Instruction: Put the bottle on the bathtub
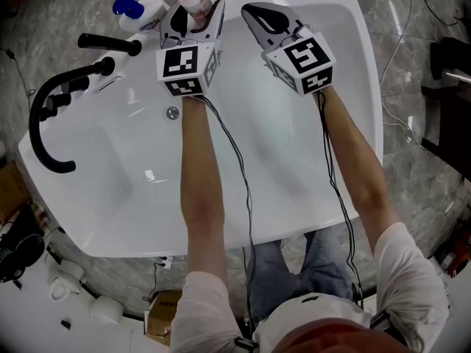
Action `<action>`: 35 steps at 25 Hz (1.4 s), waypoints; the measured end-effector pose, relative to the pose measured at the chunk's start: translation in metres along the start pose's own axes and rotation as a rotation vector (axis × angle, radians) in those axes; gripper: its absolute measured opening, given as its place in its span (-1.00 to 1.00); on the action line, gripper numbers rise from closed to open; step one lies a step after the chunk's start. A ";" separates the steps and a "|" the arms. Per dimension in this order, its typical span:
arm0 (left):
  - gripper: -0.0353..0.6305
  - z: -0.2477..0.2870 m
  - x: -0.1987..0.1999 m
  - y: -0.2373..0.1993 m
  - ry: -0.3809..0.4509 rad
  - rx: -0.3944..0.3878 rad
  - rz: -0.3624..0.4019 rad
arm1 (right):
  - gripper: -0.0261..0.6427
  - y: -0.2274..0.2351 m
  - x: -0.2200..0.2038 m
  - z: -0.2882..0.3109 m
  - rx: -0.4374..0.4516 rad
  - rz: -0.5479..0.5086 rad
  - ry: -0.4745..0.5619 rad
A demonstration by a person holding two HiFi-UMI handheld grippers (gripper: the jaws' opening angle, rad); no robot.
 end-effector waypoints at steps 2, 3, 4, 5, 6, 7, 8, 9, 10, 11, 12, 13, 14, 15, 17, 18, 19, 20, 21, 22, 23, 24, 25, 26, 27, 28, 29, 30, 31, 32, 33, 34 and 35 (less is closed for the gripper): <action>-0.17 -0.001 0.000 0.002 -0.005 0.004 0.007 | -0.93 0.000 0.000 -0.001 -0.004 0.003 0.001; -0.17 -0.001 0.001 0.003 -0.010 0.007 0.011 | -0.93 0.000 0.000 -0.001 -0.006 0.004 0.002; -0.17 0.000 0.001 0.004 -0.015 0.013 0.016 | -0.93 0.001 0.001 0.000 -0.008 0.005 0.003; -0.17 0.000 0.002 0.004 -0.019 0.019 0.021 | -0.93 0.001 0.001 0.000 -0.009 0.005 0.004; -0.16 0.000 0.002 0.004 -0.022 0.025 0.025 | -0.93 0.000 0.002 0.000 -0.010 0.005 0.005; -0.16 0.000 0.002 0.005 -0.025 0.030 0.029 | -0.93 0.000 0.003 0.000 -0.009 0.003 0.007; -0.16 0.001 0.002 0.005 -0.028 0.035 0.034 | -0.93 0.000 0.004 0.000 -0.009 0.002 0.008; -0.15 0.000 0.002 0.005 -0.032 0.041 0.039 | -0.93 0.000 0.004 -0.001 -0.008 0.000 0.009; -0.15 0.000 0.002 0.006 -0.036 0.047 0.046 | -0.93 0.000 0.005 -0.001 -0.008 -0.001 0.008; -0.15 -0.001 0.002 0.007 -0.039 0.053 0.052 | -0.93 0.001 0.006 -0.002 -0.008 -0.001 0.008; -0.15 -0.001 0.003 0.008 -0.042 0.058 0.056 | -0.93 0.001 0.006 -0.003 -0.009 -0.001 0.008; -0.15 -0.002 0.003 0.008 -0.044 0.063 0.059 | -0.93 0.002 0.007 -0.004 -0.011 -0.001 0.008; -0.15 -0.002 0.003 0.009 -0.046 0.067 0.060 | -0.93 0.002 0.007 -0.005 -0.012 -0.001 0.008; -0.15 -0.002 0.002 0.009 -0.049 0.071 0.061 | -0.93 0.002 0.008 -0.006 -0.013 -0.001 0.009; -0.13 -0.004 0.000 0.010 -0.056 0.076 0.059 | -0.93 0.002 0.008 -0.007 -0.013 0.000 0.011; -0.12 -0.004 -0.001 0.010 -0.059 0.077 0.056 | -0.93 0.002 0.008 -0.007 -0.013 0.000 0.011; -0.10 -0.005 -0.001 0.011 -0.059 0.077 0.053 | -0.93 0.002 0.008 -0.008 -0.012 0.000 0.012; -0.08 -0.006 -0.002 0.011 -0.059 0.077 0.050 | -0.93 0.001 0.008 -0.008 -0.012 0.000 0.011; -0.07 -0.008 -0.002 0.012 -0.057 0.077 0.049 | -0.93 0.000 0.008 -0.009 -0.011 0.000 0.010; -0.06 -0.009 -0.002 0.014 -0.056 0.078 0.048 | -0.93 0.000 0.008 -0.010 -0.010 -0.001 0.009; -0.06 -0.010 -0.002 0.015 -0.055 0.079 0.047 | -0.93 -0.001 0.008 -0.011 -0.010 -0.001 0.008; -0.05 -0.011 -0.001 0.016 -0.053 0.082 0.046 | -0.93 -0.002 0.008 -0.012 -0.010 -0.001 0.007; -0.05 -0.013 -0.001 0.017 -0.052 0.086 0.044 | -0.93 -0.002 0.007 -0.014 -0.011 0.000 0.005; -0.05 -0.015 -0.001 0.017 -0.051 0.090 0.042 | -0.93 -0.003 0.007 -0.015 -0.011 0.001 0.004; -0.05 -0.017 -0.002 0.018 -0.051 0.095 0.039 | -0.93 -0.004 0.006 -0.017 -0.011 0.001 0.002; -0.05 -0.019 -0.002 0.019 -0.051 0.100 0.035 | -0.93 -0.005 0.006 -0.019 -0.010 0.000 0.000; -0.05 -0.021 -0.002 0.021 -0.051 0.104 0.032 | -0.93 -0.006 0.007 -0.022 -0.009 -0.001 -0.001; -0.05 -0.023 -0.002 0.022 -0.052 0.106 0.028 | -0.93 -0.006 0.007 -0.025 -0.010 -0.002 -0.003; -0.05 -0.025 -0.002 0.023 -0.054 0.109 0.025 | -0.93 -0.007 0.008 -0.028 -0.010 -0.002 -0.005; -0.05 -0.028 -0.001 0.025 -0.055 0.111 0.022 | -0.93 -0.008 0.009 -0.031 -0.011 -0.002 -0.006; -0.05 -0.031 -0.001 0.027 -0.056 0.113 0.018 | -0.93 -0.008 0.010 -0.035 -0.012 -0.002 -0.006; -0.05 -0.034 0.000 0.030 -0.055 0.115 0.014 | -0.93 -0.009 0.011 -0.040 -0.014 -0.003 -0.005; -0.05 -0.038 0.001 0.033 -0.053 0.116 0.012 | -0.93 -0.010 0.013 -0.044 -0.015 -0.004 -0.004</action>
Point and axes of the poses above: the fingertips, and each gripper's own axes: z forward along the fingers, y to its right, x out of its top, the point moved 10 cm from there along -z, backward along the fingers, and after that the axes turned 5 degrees about -z, right-handed, at the moved point
